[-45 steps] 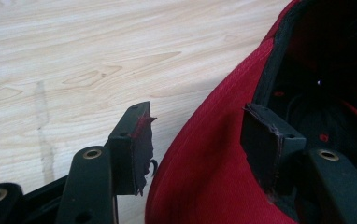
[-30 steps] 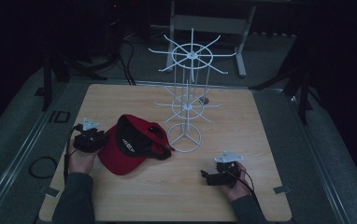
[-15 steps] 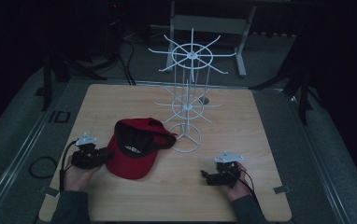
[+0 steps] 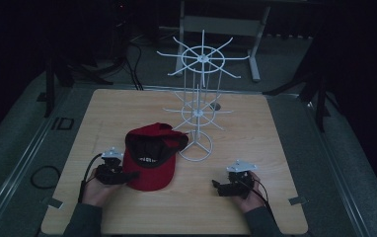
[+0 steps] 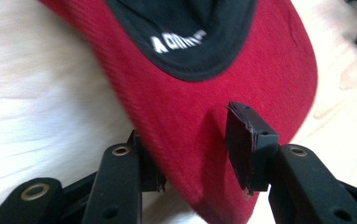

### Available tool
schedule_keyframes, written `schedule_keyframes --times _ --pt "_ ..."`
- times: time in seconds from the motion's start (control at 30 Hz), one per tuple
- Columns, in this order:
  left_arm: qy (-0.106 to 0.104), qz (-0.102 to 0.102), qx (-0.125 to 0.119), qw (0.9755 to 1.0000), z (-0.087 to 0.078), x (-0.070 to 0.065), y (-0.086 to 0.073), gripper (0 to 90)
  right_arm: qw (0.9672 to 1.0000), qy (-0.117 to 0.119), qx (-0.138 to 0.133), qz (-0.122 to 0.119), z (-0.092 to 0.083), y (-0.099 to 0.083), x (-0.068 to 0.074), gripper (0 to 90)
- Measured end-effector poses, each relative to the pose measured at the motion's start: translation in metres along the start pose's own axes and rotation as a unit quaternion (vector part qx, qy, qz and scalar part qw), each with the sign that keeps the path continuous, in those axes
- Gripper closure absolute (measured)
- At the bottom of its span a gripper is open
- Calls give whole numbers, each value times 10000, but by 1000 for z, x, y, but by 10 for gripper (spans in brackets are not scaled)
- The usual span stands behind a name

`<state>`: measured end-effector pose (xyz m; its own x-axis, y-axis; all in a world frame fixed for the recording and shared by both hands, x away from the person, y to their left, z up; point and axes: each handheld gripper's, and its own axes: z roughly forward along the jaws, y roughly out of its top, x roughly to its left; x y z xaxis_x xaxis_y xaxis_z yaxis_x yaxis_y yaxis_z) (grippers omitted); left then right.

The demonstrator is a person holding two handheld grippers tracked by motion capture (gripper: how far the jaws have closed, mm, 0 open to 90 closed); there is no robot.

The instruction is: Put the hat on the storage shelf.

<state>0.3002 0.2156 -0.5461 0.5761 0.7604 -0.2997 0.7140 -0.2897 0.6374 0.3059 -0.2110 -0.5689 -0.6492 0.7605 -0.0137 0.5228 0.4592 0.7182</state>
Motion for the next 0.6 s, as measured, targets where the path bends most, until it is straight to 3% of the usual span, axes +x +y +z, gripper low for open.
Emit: schedule_keyframes --times 0.07,0.27,0.37,0.43,0.6 --pt "-134 -13 45 9999 4 -1 -1 589 10000 0 -2 0 0 0 0 128" --pt "-278 1 166 9995 8 -4 -3 574 10000 2 0 1 0 0 0 128" --pt "-362 -1 116 9993 5 -4 -2 637 10000 2 0 0 0 0 0 128" --pt "-289 101 64 9995 2 -6 -1 671 10000 0 -1 1 0 0 0 128" --pt "-76 84 -55 9999 -3 -6 -1 708 10000 2 -1 0 0 0 0 128"
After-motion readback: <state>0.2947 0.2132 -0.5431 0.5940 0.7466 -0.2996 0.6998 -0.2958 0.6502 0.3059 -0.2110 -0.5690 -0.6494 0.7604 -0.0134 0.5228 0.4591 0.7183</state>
